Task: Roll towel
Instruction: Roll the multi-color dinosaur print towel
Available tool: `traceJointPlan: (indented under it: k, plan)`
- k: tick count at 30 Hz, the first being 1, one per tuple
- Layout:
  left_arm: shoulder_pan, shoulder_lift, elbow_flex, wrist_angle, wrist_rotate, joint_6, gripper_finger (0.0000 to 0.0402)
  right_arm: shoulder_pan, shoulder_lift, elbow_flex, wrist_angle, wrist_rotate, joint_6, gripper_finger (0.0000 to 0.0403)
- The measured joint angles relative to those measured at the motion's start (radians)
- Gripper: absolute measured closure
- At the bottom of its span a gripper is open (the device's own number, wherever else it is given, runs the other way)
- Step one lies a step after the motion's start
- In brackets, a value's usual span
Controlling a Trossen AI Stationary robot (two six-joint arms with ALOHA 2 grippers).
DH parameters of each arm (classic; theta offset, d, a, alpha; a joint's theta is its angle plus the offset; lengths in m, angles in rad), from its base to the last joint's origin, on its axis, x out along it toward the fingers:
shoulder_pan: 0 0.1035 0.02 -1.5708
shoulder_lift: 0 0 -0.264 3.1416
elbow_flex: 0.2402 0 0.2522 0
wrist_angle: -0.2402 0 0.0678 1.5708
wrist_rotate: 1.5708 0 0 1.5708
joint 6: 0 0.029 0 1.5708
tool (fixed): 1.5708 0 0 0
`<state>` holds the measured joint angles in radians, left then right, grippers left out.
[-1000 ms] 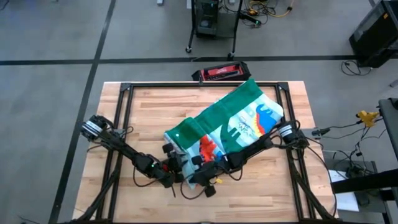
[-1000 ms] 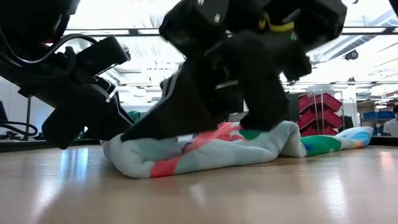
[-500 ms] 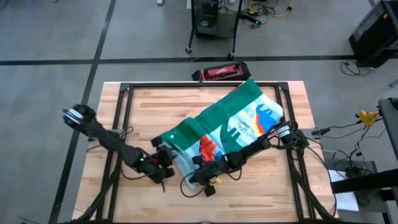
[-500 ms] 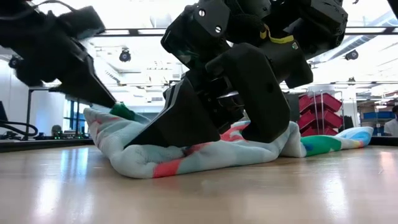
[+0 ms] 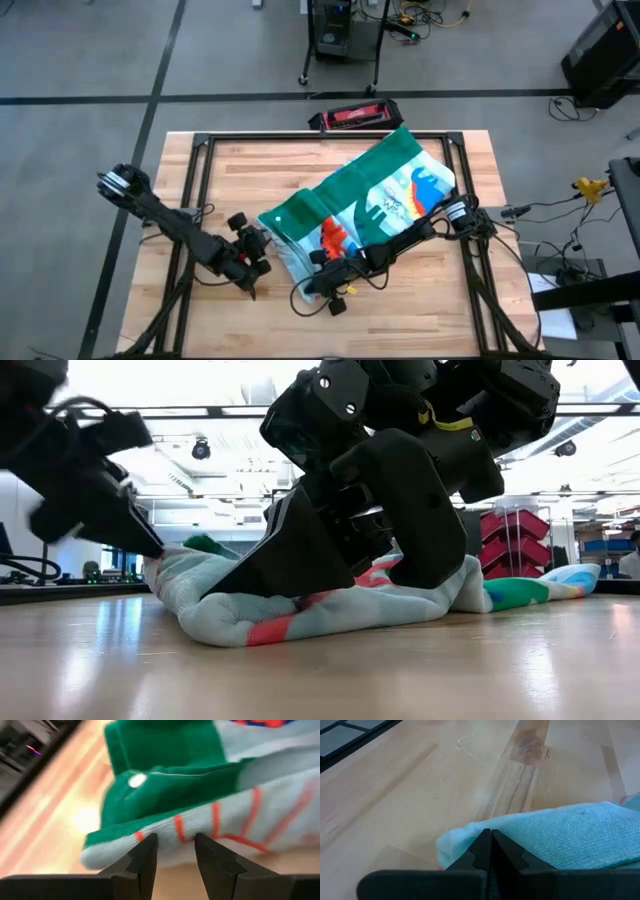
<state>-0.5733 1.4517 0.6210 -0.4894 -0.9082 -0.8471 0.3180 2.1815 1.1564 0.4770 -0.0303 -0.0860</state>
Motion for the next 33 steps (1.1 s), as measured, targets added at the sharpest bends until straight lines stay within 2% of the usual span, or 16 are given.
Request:
traceJointPlan:
  k: [5, 13, 19, 22, 27, 33]
  plan:
    - [0.028, 0.044, -0.001, 0.055, -0.101, 0.059, 0.0283, 0.0, 0.0, 0.0, 0.0, 0.003, 0.012, 0.0403]
    - [0.061, 0.122, -0.016, 0.135, -0.104, 0.08, 0.0283, 0.001, -0.013, -0.001, -0.002, 0.005, 0.023, 0.0403]
    - [0.061, 0.191, -0.022, 0.181, -0.097, 0.079, 0.0283, -0.009, -0.123, -0.007, -0.083, 0.006, -0.008, 0.0403]
    - [0.061, 0.199, -0.022, 0.186, -0.092, 0.079, 0.0283, -0.055, -0.18, -0.003, -0.067, 0.012, -0.048, 0.0403]
    - [0.061, 0.196, -0.022, 0.188, -0.088, 0.079, 0.0283, -0.189, -0.195, -0.003, -0.058, 0.08, -0.116, 0.0403]
    - [0.061, 0.195, -0.022, 0.203, -0.092, 0.079, 0.0283, -0.341, -0.107, 0.02, 0.013, 0.091, -0.061, 0.0403]
